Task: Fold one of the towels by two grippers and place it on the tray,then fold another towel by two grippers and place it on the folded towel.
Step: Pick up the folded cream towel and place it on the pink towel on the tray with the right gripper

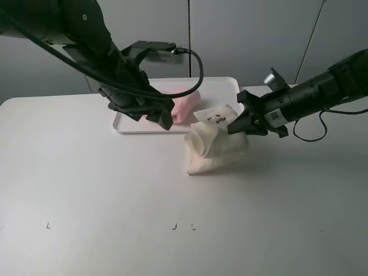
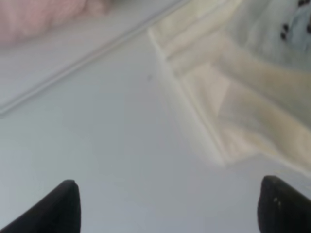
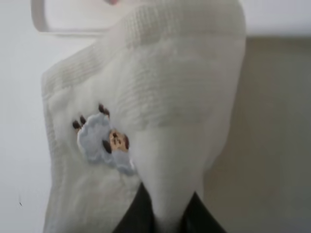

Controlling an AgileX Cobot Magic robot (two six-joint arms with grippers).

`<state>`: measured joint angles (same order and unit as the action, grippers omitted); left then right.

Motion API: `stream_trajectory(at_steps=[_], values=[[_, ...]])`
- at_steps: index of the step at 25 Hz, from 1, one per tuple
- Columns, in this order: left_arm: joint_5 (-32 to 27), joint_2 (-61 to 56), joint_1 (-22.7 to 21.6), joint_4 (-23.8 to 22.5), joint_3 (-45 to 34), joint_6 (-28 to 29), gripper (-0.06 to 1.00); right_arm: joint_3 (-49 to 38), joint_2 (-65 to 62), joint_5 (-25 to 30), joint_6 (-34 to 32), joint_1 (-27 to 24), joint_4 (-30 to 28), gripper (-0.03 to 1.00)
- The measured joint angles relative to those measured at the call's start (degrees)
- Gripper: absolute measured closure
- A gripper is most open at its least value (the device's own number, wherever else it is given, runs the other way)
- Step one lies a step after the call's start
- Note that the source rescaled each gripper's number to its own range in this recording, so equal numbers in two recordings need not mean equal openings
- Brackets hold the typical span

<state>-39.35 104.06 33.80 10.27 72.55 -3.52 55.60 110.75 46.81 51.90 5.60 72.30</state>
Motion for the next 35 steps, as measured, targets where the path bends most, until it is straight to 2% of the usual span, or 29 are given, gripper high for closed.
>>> stream_trajectory(at_steps=[6,13,21,26,28,32,35], values=[[6.2,-4.5,-0.7,-0.4,-8.1,0.0,0.0,14.0,0.0,6.5,-10.7,0.0,-5.1,0.93],[9.9,-4.5,-0.7,0.2,-8.9,0.0,0.0,34.4,1.4,7.0,-23.6,3.4,-11.9,0.93],[10.5,-4.5,-0.7,4.5,-8.9,-3.7,0.0,53.0,15.1,8.7,-32.0,9.9,-10.4,0.93],[10.5,-4.5,-0.7,4.7,-8.9,-4.2,0.0,59.1,22.8,8.7,-33.2,11.5,-4.0,0.93],[10.5,-4.5,-0.7,4.7,-8.9,-4.8,0.0,59.6,25.1,8.4,-33.3,11.5,-3.3,0.93],[10.5,-4.5,-0.7,4.7,-8.9,-5.2,0.0,59.7,29.6,7.8,-33.9,11.5,-5.6,0.93],[10.5,-4.5,-0.7,4.9,-8.9,-5.4,0.0,59.7,31.9,4.8,-34.0,11.5,-10.8,0.93]])
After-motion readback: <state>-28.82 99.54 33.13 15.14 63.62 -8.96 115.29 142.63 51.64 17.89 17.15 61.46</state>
